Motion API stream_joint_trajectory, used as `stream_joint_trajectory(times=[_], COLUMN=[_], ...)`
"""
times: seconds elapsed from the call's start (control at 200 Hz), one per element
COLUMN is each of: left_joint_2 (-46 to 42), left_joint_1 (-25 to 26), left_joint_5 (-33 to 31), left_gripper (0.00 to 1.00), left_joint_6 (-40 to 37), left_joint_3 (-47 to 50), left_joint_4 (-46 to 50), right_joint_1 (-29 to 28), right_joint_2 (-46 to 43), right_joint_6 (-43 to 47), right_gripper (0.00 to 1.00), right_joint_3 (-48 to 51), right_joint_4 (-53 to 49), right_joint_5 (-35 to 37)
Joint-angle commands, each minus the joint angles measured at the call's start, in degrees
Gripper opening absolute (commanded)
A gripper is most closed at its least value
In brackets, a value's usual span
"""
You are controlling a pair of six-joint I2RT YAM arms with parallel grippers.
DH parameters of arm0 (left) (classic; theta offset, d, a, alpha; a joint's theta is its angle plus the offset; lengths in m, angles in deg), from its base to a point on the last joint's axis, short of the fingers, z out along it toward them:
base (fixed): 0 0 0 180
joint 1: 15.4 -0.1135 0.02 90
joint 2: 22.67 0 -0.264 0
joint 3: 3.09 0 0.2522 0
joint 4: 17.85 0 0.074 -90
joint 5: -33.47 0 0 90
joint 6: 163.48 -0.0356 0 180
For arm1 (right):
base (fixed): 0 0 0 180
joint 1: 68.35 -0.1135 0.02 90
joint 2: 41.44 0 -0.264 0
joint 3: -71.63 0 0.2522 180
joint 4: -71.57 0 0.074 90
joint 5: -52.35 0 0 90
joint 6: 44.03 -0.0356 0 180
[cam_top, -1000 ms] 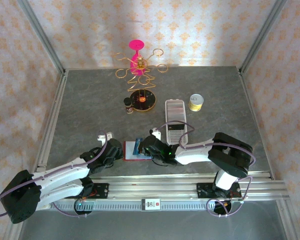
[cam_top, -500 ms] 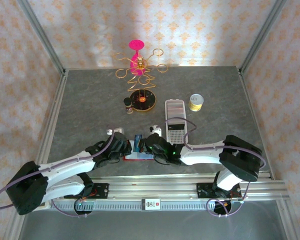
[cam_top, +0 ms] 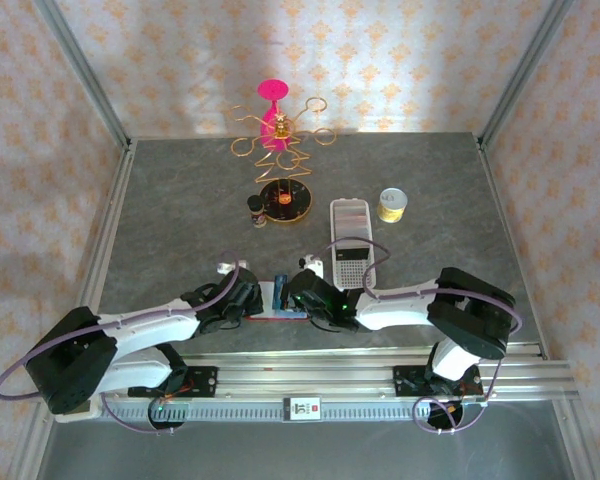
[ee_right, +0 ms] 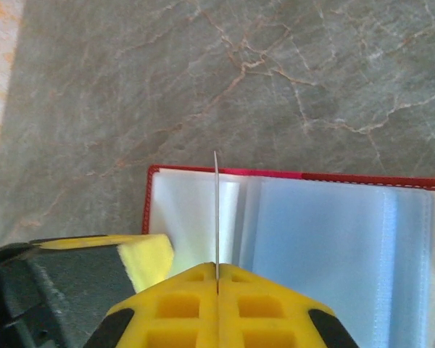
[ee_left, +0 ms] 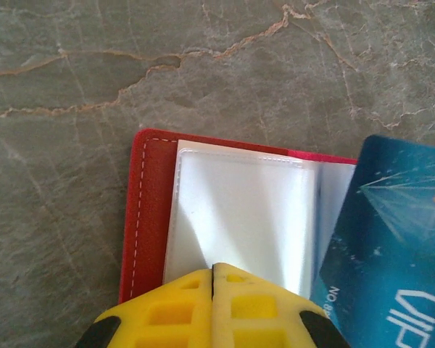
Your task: Put the credit cards into the card holder
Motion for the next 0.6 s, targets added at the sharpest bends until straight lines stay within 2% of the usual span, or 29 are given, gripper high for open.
stream_joint_trajectory(times=[0.0, 0.596], left_joint_2=[2.1, 1.3], left_joint_1=[-0.1, 0.0], left_joint_5=[-2.3, -1.5], left_gripper=[0.0, 0.0], left_joint_6=[-1.3, -0.5], left_joint_3=[1.0, 3.3], left_joint_4=[2.4, 0.7], right_joint_1=[0.1, 0.0], right_joint_2=[0.9, 2.6], right_joint_6=[0.2, -8.0], right_gripper=[0.0, 0.0], right_joint_3=[-0.6, 1.6], right_joint_4=[-1.1, 1.0], right_joint_5=[1.3, -1.3])
